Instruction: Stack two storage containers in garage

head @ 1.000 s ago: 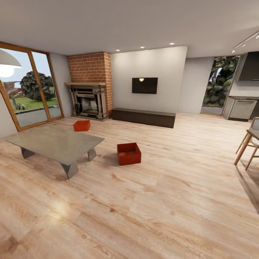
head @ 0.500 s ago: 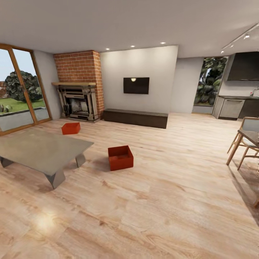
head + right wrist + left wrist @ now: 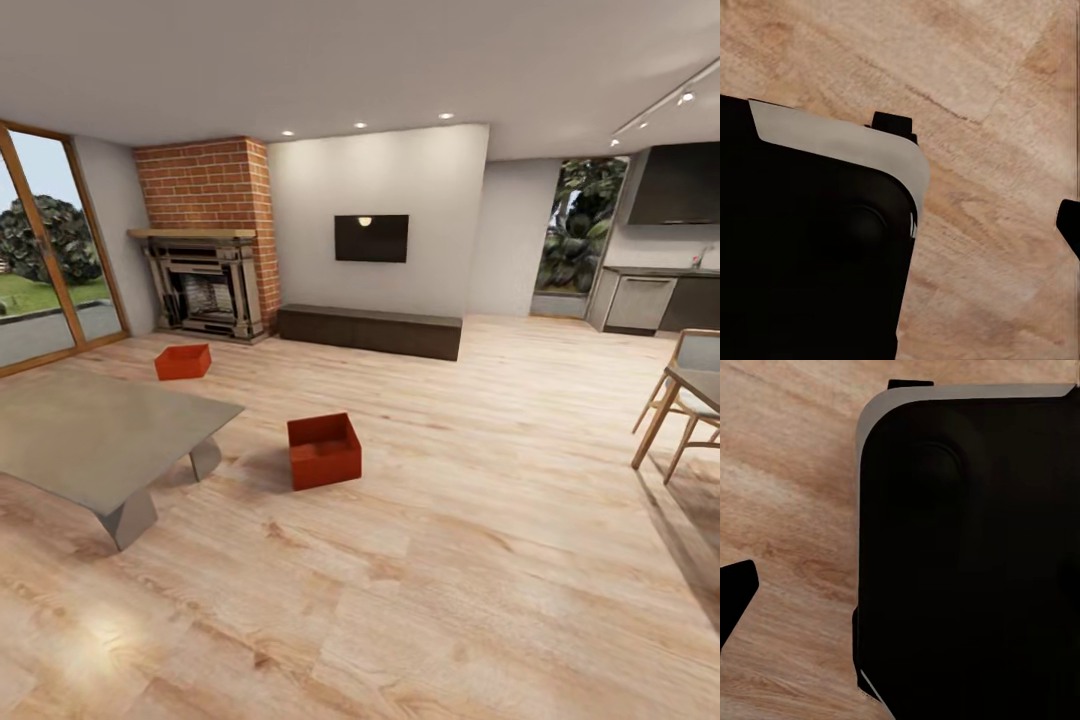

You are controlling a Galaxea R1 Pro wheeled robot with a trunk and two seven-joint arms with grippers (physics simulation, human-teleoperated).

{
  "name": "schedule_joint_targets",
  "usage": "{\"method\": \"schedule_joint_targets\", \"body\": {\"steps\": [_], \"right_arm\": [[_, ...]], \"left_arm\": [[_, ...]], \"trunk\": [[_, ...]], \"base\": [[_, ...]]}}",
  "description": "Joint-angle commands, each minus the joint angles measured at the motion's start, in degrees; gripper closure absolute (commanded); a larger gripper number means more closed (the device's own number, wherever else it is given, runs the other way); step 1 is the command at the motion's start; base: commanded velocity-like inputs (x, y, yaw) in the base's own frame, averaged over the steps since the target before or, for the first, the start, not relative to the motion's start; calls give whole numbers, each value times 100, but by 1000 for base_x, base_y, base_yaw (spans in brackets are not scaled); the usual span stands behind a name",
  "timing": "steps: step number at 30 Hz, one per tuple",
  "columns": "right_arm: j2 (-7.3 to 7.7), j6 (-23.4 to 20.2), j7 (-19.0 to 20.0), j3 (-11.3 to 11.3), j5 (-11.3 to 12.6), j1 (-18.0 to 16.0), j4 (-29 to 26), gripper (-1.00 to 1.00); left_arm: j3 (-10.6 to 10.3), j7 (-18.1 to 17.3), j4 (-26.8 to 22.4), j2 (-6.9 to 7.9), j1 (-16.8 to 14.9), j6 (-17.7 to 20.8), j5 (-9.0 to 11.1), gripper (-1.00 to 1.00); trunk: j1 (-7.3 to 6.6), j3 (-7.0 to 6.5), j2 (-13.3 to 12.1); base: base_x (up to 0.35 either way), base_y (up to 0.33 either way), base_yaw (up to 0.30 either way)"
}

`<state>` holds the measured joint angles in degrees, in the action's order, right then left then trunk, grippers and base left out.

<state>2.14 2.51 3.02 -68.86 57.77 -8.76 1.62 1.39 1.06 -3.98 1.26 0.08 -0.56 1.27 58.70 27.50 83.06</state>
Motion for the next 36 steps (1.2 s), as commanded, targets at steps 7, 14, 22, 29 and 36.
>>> {"method": "schedule_joint_targets", "body": {"steps": [7,14,22,29,36], "right_arm": [[-3,22,32,-62,51,-3,14,-100],[-3,22,32,-42,58,-3,14,-100],[-3,22,32,-40,59,-3,14,-100],[-3,22,32,-40,59,-3,14,-100],[-3,22,32,-40,59,-3,14,-100]], "left_arm": [[13,9,-6,-3,1,-6,13,-100],[12,9,-6,-3,1,-6,13,-100],[12,9,-6,-3,1,-6,13,-100],[11,9,-6,-3,1,-6,13,-100],[12,9,-6,-3,1,-6,13,-100]], "trunk": [[3,5,2],[3,5,2],[3,5,2],[3,5,2],[3,5,2]], "base": [[318,-94,0],[318,-94,0],[318,-94,73],[318,-94,257],[318,-94,270]]}}
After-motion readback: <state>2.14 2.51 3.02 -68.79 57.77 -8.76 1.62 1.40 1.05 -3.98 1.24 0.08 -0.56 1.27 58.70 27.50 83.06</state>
